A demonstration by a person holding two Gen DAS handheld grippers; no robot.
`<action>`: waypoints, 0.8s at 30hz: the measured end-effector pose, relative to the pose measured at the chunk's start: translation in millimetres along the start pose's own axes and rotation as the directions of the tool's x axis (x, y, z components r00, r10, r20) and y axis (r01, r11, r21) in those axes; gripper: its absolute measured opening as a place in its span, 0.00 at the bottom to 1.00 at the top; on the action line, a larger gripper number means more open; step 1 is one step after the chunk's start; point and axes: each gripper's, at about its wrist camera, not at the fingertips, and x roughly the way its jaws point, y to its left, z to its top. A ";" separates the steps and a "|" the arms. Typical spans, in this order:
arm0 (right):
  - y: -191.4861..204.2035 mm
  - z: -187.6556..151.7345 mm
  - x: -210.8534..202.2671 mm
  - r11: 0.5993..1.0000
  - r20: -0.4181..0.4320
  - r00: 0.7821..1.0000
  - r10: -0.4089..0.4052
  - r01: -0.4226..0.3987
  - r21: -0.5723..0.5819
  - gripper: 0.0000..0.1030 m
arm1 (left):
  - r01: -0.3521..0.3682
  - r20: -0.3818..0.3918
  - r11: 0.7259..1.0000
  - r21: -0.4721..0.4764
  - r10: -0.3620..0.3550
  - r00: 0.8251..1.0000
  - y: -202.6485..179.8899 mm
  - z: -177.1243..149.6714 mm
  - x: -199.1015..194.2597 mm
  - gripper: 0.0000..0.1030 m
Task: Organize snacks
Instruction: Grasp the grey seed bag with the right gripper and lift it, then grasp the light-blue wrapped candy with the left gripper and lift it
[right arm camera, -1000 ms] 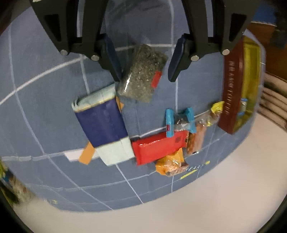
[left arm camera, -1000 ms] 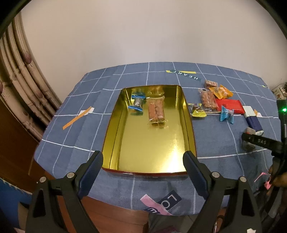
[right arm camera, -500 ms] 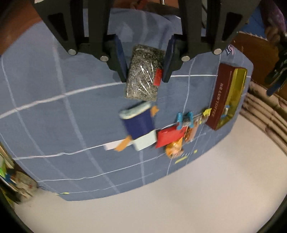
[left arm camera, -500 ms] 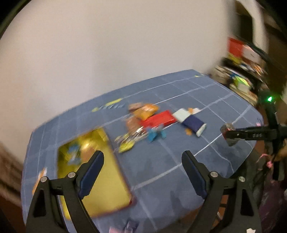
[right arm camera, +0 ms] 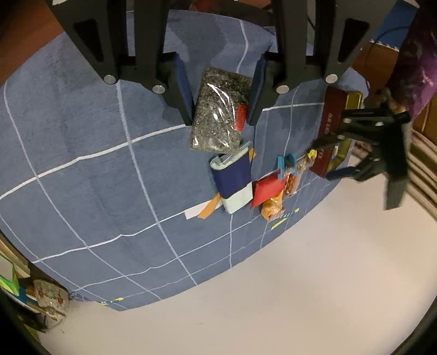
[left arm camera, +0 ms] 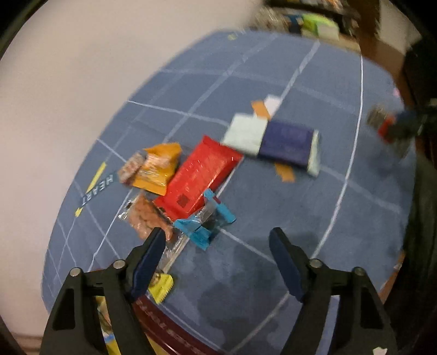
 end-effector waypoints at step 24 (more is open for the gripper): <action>-19.4 -1.8 6.6 0.992 -0.062 0.997 0.049 -0.041 0.121 0.39 | 0.110 -0.090 0.986 -0.128 -0.122 0.988 10.7 -6.0 32.2 0.32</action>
